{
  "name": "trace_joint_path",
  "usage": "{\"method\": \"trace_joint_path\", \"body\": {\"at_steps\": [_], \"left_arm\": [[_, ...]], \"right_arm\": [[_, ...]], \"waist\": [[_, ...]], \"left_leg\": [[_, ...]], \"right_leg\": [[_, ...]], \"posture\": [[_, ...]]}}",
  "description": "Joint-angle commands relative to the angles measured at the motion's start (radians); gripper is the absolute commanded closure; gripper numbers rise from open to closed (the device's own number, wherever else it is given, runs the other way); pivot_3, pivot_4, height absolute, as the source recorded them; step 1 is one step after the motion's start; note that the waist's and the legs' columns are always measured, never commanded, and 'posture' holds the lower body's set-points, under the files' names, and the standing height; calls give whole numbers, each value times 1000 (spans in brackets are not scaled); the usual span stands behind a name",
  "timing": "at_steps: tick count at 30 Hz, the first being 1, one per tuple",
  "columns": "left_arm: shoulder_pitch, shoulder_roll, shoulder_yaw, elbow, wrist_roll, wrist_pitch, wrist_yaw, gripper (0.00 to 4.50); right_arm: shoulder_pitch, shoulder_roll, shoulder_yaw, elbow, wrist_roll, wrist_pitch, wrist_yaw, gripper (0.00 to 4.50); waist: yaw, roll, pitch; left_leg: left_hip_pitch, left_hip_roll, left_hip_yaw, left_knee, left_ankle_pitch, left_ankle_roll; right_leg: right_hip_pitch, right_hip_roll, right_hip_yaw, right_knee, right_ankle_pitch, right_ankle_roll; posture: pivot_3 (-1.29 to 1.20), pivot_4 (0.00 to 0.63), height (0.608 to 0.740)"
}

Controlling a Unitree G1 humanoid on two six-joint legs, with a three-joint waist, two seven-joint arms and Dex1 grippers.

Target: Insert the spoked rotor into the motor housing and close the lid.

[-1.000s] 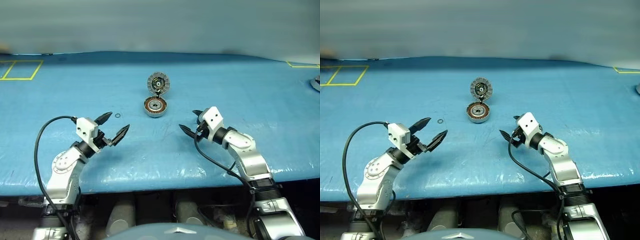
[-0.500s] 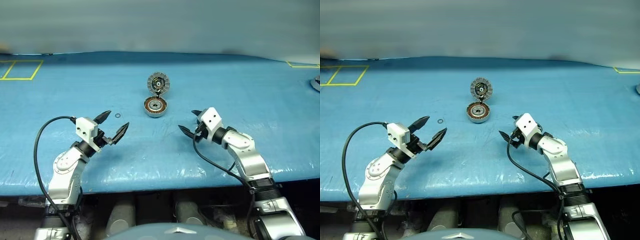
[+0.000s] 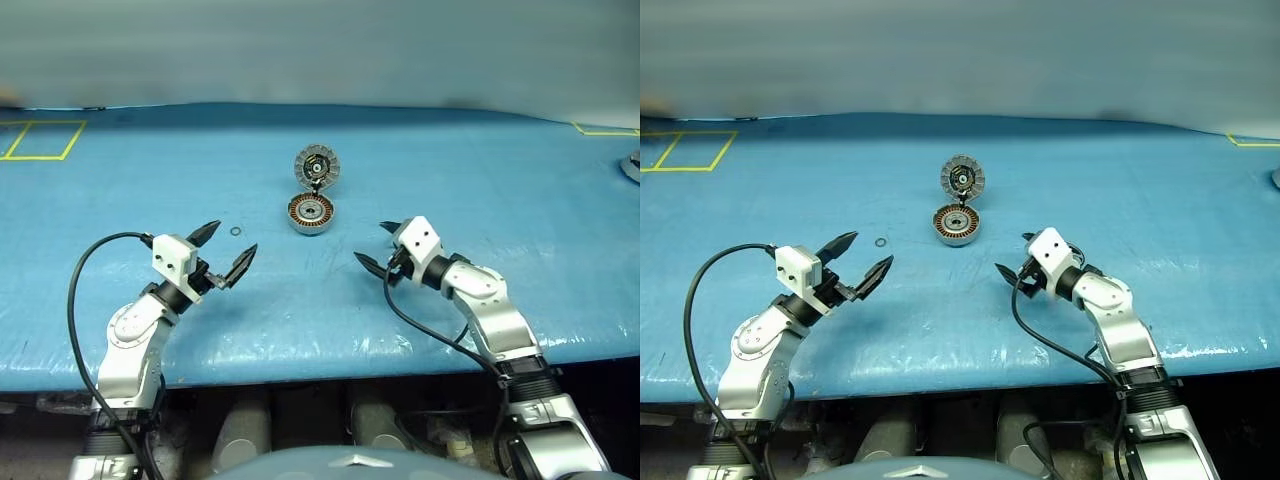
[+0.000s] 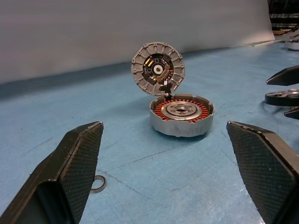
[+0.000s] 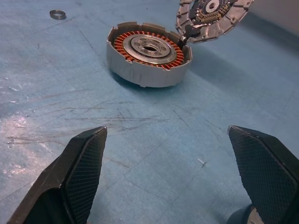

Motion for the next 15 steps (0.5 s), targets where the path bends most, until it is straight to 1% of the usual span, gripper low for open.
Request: {"method": "trace_joint_path", "body": {"at_steps": [1, 3, 5, 6, 9, 10, 12, 14, 15], "left_arm": [[0, 4, -1, -7, 7, -12, 4, 0], [1, 2, -3, -9, 10, -12, 6, 0], [2, -2, -5, -8, 12, -12, 8, 0], [1, -5, -7, -6, 13, -12, 10, 0], [-7, -9, -18, 10, 21, -12, 10, 0], [-11, -8, -22, 16, 24, -13, 10, 0], [-17, -9, -35, 32, 40, -20, 14, 0], [-16, -12, -43, 38, 50, -28, 19, 0], [-15, -13, -45, 40, 52, -30, 21, 0]], "right_arm": [[-28, -10, 3, -13, -8, -25, 11, 144], [-36, -47, 38, -15, -53, -29, 36, 144], [-73, -123, 110, -17, -139, -45, 103, 144], [-108, -153, 139, -12, -167, -54, 138, 144], [-276, -206, 238, 44, -237, -92, 272, 144], [-319, -213, 265, 65, -255, -104, 307, 144], [-463, -184, 353, 175, -313, -144, 399, 144], [-574, -137, 415, 282, -358, -187, 438, 144], [-603, -122, 429, 318, -373, -205, 442, 144]], "waist": [[0, 0, 0], [0, 0, 0], [0, 0, 0], [0, 0, 0], [-7, 1, 1], [-10, 1, 1], [-13, 1, 1], [-20, 1, 1], [-20, 0, 1]], "left_leg": [[0, 0, 0, 0, 0, 0], [0, 0, 0, 0, 0, 0], [0, 0, 0, 0, 0, 0], [0, 0, 0, 0, 0, 0], [1, 0, 1, 1, 0, 0], [1, 0, 2, 1, 0, 0], [2, 1, 1, 1, 0, 0], [2, 1, 1, 0, 0, 0], [2, 1, 1, 0, 0, 0]], "right_leg": [[0, 0, 0, 0, 0, 0], [0, 0, 0, 0, 0, 0], [0, 0, 0, 0, 0, 0], [0, 0, 0, 0, 0, 0], [0, 0, 0, 0, 0, 0], [0, 0, 0, 1, 0, 0], [0, 0, 0, 1, 0, 0], [0, 0, -1, 1, 0, 0], [0, 0, -1, 1, 0, 0]], "posture": [[0, 150, 740], [0, 150, 740], [0, 150, 740], [0, 150, 740], [0, 150, 740], [0, 150, 740], [0, 150, 740], [0, 150, 740], [0, 150, 740]]}}
